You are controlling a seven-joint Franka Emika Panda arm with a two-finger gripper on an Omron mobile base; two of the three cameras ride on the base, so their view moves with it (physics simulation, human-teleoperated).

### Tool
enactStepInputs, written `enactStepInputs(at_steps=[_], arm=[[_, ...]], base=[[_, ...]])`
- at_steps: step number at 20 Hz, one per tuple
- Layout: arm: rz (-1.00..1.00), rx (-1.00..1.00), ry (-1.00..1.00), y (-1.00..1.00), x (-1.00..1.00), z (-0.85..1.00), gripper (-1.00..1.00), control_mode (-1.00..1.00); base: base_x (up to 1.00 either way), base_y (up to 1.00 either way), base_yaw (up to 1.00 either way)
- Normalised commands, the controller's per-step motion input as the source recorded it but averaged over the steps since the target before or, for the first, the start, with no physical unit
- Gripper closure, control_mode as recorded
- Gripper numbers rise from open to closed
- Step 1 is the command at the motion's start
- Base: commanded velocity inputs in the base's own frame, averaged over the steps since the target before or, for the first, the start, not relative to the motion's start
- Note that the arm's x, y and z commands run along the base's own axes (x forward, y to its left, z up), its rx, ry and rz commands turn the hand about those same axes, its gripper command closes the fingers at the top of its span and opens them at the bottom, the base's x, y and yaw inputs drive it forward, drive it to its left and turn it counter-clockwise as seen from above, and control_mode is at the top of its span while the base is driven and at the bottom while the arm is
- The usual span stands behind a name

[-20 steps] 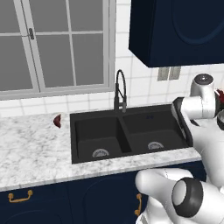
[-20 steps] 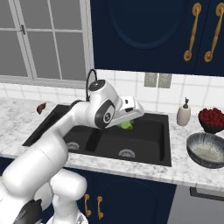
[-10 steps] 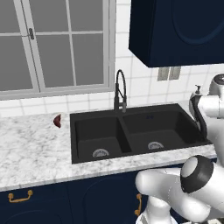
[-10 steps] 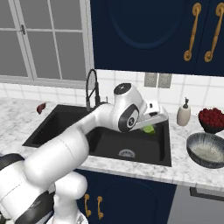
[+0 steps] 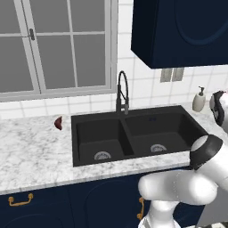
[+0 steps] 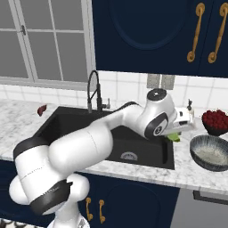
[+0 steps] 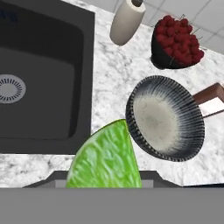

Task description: Pick the lemon wedge from the sink and place it in the bowl. Then pick the bowl and place it in the microwave. Then close the microwave door and press the start button.

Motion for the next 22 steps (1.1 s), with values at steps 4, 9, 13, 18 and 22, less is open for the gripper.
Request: enactStepInputs(at_steps=[4, 9, 13, 18, 22], arm=[[0.00, 0.14, 0.00, -0.59, 0.02, 0.00, 1.00, -1.00], [0.00, 0.09, 0.00, -0.48, 0.13, -0.06, 1.00, -1.00], [0.00, 0.01, 0.00, -0.33, 0.16, -0.21, 1.00, -1.00], [-0.06, -0.01, 0.00, -0.02, 0.10, -0.48, 1.00, -1.00], [-0.02, 0.00, 0.00, -0.20, 0.31, -0.35, 1.00, -1.00]], base=[[0.00, 0.00, 0.00], [0.00, 0.00, 0.00], [0.00, 0.00, 0.00], [0.00, 0.00, 0.00], [0.00, 0.00, 0.00]])
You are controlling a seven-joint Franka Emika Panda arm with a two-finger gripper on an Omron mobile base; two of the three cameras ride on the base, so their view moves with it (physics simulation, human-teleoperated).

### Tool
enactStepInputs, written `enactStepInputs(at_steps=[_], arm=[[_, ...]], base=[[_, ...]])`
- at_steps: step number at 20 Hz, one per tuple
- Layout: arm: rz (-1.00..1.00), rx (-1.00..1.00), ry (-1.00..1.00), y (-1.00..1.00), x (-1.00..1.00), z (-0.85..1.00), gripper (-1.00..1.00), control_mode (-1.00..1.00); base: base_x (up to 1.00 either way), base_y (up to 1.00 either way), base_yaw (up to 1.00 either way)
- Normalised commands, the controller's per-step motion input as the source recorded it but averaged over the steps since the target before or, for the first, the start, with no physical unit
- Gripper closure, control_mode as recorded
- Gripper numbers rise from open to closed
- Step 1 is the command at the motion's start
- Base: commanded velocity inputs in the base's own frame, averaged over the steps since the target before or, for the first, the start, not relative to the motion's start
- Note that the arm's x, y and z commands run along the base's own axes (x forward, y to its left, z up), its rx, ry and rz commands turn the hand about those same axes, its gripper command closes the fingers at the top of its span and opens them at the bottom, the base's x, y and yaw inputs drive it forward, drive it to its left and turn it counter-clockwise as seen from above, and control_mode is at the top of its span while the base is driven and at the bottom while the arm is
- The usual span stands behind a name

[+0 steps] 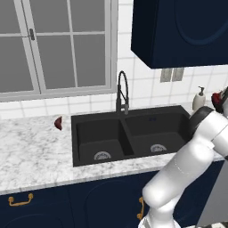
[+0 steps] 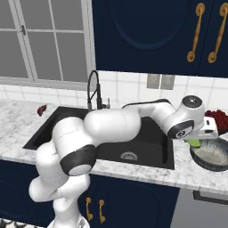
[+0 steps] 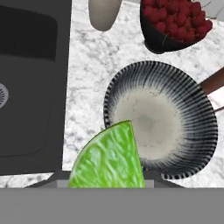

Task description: Pick the lemon wedge from the sink and place it in the bowl. Then pick the bowl and place it in the microwave. Then close the microwave door and press the start button.

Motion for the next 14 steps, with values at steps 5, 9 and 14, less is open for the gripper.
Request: enactStepInputs(at_steps=[5, 9, 14], arm=[[0.00, 0.01, 0.00, -0.42, 0.40, -0.28, 1.00, -1.00], [0.00, 0.02, 0.00, -0.48, 0.09, -0.20, 1.00, -1.00], [0.00, 0.00, 0.00, -0.31, 0.07, -0.20, 1.00, -1.00]], base=[[0.00, 0.00, 0.00], [0.00, 0.00, 0.00], [0.00, 0.00, 0.00]])
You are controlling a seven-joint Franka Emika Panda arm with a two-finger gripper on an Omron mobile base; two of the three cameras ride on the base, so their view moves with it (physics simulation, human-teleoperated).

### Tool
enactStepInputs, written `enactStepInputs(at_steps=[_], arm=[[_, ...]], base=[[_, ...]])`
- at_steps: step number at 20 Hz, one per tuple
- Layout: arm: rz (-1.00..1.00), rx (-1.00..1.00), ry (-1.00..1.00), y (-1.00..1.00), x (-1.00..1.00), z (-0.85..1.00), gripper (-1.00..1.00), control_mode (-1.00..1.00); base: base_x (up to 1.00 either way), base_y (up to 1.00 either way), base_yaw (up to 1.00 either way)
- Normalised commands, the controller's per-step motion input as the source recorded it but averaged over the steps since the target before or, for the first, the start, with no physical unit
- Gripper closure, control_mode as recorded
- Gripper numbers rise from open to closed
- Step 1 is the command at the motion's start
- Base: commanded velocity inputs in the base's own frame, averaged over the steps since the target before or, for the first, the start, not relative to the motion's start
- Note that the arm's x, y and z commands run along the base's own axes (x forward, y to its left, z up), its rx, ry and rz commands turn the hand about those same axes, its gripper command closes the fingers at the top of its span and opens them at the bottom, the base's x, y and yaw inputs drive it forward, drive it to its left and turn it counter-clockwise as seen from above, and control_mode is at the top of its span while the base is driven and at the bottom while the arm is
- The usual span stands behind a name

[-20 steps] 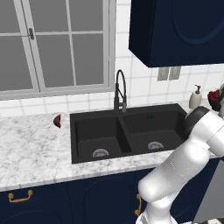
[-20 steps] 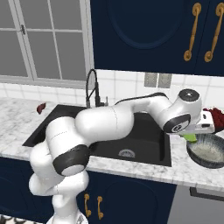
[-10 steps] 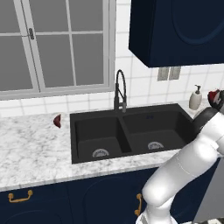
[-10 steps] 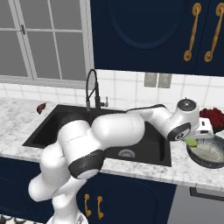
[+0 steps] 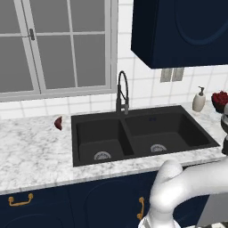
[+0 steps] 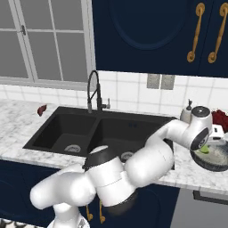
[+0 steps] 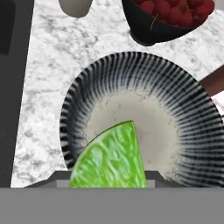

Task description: Pick the lemon wedge from the sink and place it in the bowl. Then pick the bowl and place it in the microwave. Then close the microwave door and press the start button.

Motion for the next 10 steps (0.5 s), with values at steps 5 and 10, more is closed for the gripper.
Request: enactStepInputs(at_steps=[5, 10], arm=[[0.00, 0.00, 0.00, -0.24, 0.12, -0.29, 1.00, -1.00], [0.00, 0.00, 0.00, -0.23, 0.24, -0.33, 1.00, -1.00]], base=[[0.00, 0.00, 0.00], [0.00, 0.00, 0.00]])
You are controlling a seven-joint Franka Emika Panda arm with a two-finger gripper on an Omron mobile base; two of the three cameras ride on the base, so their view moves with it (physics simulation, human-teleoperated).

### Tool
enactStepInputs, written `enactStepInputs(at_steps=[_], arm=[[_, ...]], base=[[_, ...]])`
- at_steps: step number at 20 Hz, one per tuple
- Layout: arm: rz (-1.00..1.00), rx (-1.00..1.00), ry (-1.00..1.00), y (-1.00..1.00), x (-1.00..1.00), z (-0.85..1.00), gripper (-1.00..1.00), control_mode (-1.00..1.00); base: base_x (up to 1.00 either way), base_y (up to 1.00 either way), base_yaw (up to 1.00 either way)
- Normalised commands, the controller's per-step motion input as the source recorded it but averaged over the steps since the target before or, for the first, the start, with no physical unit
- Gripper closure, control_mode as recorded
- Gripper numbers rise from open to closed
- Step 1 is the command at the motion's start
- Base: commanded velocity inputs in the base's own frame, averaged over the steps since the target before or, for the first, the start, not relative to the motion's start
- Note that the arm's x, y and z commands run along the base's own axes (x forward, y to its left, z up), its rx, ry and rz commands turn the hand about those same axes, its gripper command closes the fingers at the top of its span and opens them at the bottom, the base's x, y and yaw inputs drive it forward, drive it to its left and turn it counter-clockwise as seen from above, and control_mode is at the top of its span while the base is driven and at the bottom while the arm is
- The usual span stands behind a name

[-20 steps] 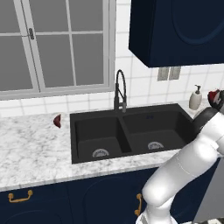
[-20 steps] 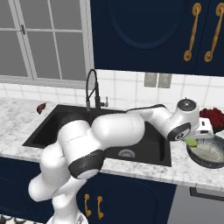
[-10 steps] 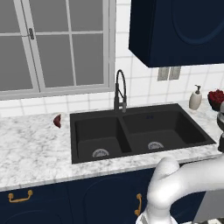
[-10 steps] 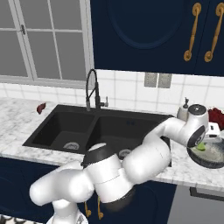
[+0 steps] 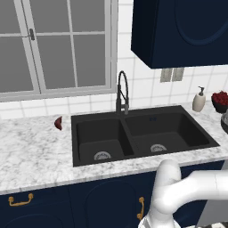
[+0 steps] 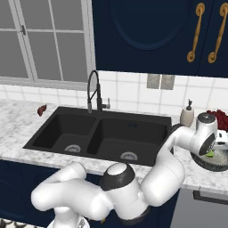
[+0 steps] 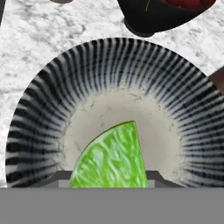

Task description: Pick the lemon wedge from the sink and place it in the bowl. Then pick the bowl and place it in the microwave. Then close the microwave door and press the start button.

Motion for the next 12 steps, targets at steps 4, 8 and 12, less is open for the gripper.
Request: enactStepInputs(at_steps=[4, 8, 12], arm=[[0.00, 0.00, 0.00, -0.11, 0.20, -0.33, 1.00, -1.00], [0.00, 0.00, 0.00, -0.03, 0.14, -0.34, -1.00, -1.00], [0.00, 0.00, 0.00, 0.00, 0.21, -0.20, -1.00, -1.00]], base=[[0.00, 0.00, 0.00], [0.00, 0.00, 0.00], [0.00, 0.00, 0.00]])
